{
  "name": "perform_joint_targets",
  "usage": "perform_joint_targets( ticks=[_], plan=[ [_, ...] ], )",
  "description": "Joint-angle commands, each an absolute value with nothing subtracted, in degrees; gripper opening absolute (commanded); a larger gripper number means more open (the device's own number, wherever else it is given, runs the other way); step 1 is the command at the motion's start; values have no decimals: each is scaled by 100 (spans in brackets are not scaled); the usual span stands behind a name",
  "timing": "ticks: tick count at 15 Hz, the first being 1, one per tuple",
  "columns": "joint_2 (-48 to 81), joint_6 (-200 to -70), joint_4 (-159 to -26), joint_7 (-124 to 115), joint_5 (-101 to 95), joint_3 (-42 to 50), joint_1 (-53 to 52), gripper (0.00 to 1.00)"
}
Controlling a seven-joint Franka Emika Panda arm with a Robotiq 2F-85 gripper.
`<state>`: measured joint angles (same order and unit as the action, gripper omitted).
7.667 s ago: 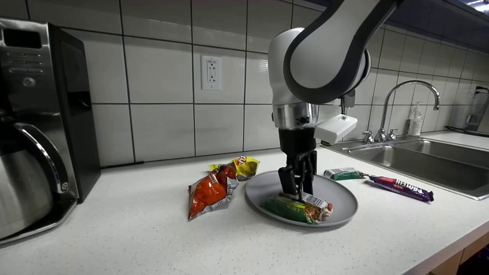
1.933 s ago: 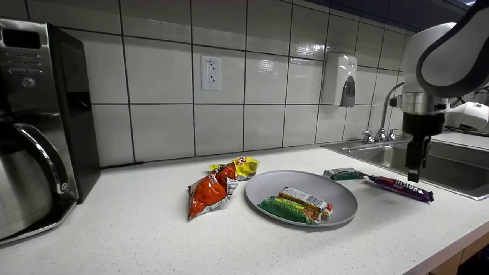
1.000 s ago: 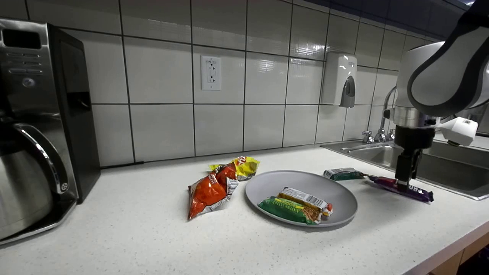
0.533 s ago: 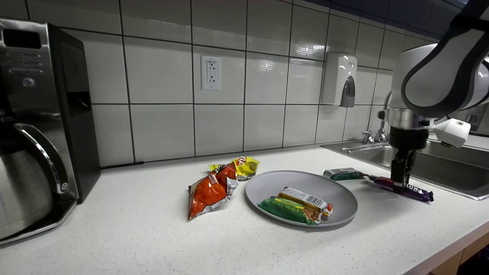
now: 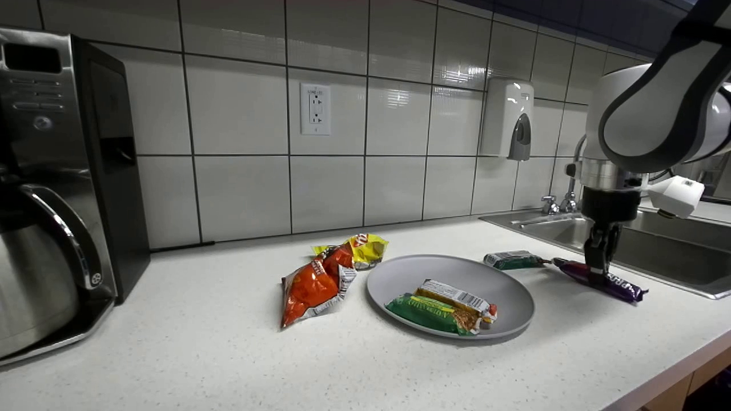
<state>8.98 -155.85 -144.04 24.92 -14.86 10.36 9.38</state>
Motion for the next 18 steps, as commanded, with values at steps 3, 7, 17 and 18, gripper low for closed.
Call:
perform_joint_targets(
  ticks=[3,7,17,18],
  plan=[
    [569,-15229,-14425,2566,-1379,890,961,4],
    [500,-15031,-14341,2655,-1284,710,862,4],
    [770,-14757,-13745,2724,-980,208,479,4],
    [819,-14729,-13668,2731,-952,171,449,4]
  ],
)
